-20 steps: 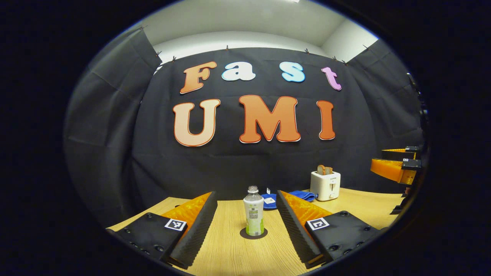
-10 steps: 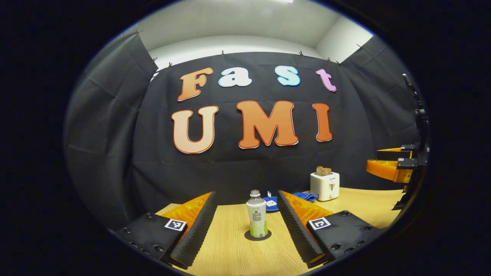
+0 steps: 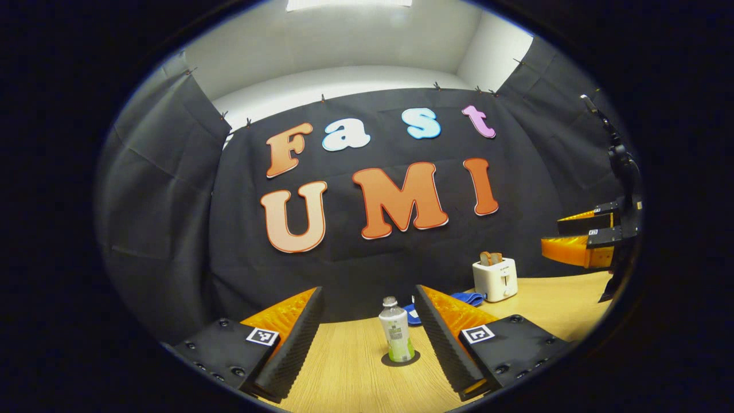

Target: Open the teacup lid with one hand, grasp the water bottle and pour water into the teacup with the other hand; after pouring, place the water bottle on the coaster and then close the teacup lid.

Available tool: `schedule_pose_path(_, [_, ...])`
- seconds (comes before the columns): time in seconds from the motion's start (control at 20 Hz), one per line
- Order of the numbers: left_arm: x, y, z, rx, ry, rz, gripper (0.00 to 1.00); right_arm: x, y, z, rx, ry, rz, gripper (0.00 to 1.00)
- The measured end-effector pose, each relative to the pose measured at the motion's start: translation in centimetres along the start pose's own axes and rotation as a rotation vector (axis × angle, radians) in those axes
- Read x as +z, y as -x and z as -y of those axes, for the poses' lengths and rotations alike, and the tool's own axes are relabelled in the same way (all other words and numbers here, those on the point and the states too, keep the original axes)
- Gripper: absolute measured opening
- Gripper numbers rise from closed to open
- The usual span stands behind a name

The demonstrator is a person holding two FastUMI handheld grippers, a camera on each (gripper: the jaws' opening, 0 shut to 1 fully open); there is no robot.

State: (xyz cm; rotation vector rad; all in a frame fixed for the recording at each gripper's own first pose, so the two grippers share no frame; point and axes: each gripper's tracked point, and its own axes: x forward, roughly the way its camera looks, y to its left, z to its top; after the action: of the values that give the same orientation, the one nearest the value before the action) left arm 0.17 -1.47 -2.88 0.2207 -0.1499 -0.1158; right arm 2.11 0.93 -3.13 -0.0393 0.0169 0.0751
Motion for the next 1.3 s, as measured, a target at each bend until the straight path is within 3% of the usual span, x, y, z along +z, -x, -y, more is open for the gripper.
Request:
schedule_pose_path(0.1, [0.3,-0.1,0.8,-0.020,0.037,-0.010,1.00,0.1,0.3,0.0,0.000,0.007,0.000,0.90])
schedule_pose_path(0.65, [0.2,-0.8,-1.0,0.049,-0.006,-0.048,0.96,0.3,1.0,-0.1,0.015,0.001,0.008,0.90])
schedule_pose_path(1.05, [-0.8,-1.2,-0.9,0.074,0.034,-0.061,1.00,-0.2,0.9,-0.1,0.021,-0.016,0.004,0.90])
schedule_pose_path(1.1, [-0.8,-1.3,-0.9,0.073,0.037,-0.060,0.96,-0.3,0.9,-0.1,0.021,-0.015,0.003,0.90])
schedule_pose_path(1.15, [-0.9,-1.4,-0.9,0.073,0.038,-0.063,1.00,-0.4,0.8,-0.1,0.018,-0.016,0.001,0.90])
schedule_pose_path(1.3, [-1.3,-1.4,-0.9,0.072,0.033,-0.071,0.96,-0.5,0.7,0.0,0.018,-0.018,-0.001,0.90])
